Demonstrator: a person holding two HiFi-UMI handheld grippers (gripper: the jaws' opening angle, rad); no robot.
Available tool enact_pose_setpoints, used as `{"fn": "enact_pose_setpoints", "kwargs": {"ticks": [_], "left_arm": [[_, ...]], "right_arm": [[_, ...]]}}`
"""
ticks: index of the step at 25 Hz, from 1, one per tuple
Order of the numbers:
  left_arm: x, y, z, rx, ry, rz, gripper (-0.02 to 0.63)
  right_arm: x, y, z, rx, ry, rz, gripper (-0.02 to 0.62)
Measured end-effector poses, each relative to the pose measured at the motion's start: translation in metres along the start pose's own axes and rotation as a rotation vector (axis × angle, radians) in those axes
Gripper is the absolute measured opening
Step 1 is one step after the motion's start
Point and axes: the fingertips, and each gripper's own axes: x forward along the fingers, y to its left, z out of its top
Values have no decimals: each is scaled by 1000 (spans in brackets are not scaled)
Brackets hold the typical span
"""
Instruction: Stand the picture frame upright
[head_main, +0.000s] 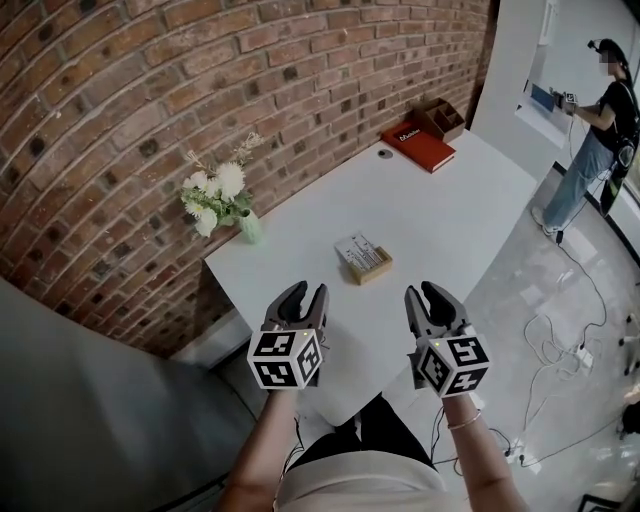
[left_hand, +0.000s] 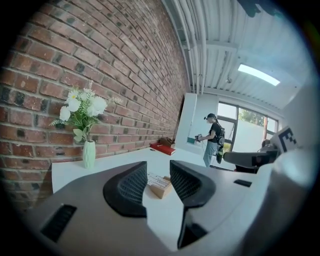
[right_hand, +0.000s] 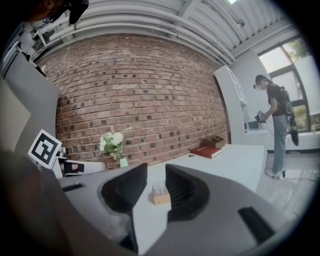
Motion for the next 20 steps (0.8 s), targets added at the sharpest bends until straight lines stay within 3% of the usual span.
{"fn": "enact_pose_setpoints", "kwargs": {"ticks": [11, 20], "left_arm": [[64, 17, 3, -45, 53, 46, 129], [125, 33, -24, -137, 150, 76, 120]], "right_arm": [[69, -32, -8, 1, 73, 60, 97], [124, -51, -24, 9, 150, 112, 97]]}}
